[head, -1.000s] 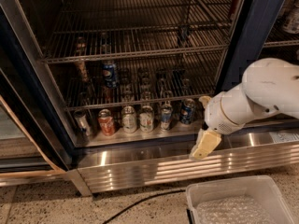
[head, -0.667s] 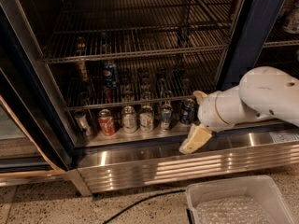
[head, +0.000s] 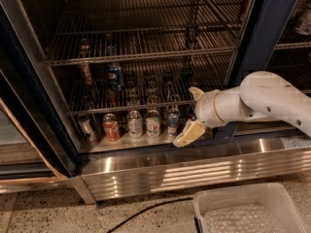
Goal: Pick pepsi can from middle shelf of fridge
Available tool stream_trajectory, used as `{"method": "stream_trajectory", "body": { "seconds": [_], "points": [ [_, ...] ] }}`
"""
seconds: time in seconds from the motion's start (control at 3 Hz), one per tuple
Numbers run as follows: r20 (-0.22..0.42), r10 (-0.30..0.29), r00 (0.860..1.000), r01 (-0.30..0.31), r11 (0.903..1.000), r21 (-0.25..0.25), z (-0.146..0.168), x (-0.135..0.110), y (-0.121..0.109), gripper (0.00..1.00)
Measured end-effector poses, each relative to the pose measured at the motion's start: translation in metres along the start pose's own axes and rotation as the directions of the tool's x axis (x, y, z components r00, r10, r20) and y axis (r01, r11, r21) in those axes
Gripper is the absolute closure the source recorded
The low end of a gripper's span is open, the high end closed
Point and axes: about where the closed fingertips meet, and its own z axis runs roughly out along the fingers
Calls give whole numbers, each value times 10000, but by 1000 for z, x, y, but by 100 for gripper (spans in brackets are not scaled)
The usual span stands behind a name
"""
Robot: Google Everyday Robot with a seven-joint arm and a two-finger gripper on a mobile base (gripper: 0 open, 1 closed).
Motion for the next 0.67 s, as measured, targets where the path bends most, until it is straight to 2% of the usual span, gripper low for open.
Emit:
{"method": "stream_trajectory", "body": {
  "seconds": [0.67],
  "points": [
    [107, 118, 9999, -119, 9998, 158, 3, -1, -1, 0]
  ]
}}
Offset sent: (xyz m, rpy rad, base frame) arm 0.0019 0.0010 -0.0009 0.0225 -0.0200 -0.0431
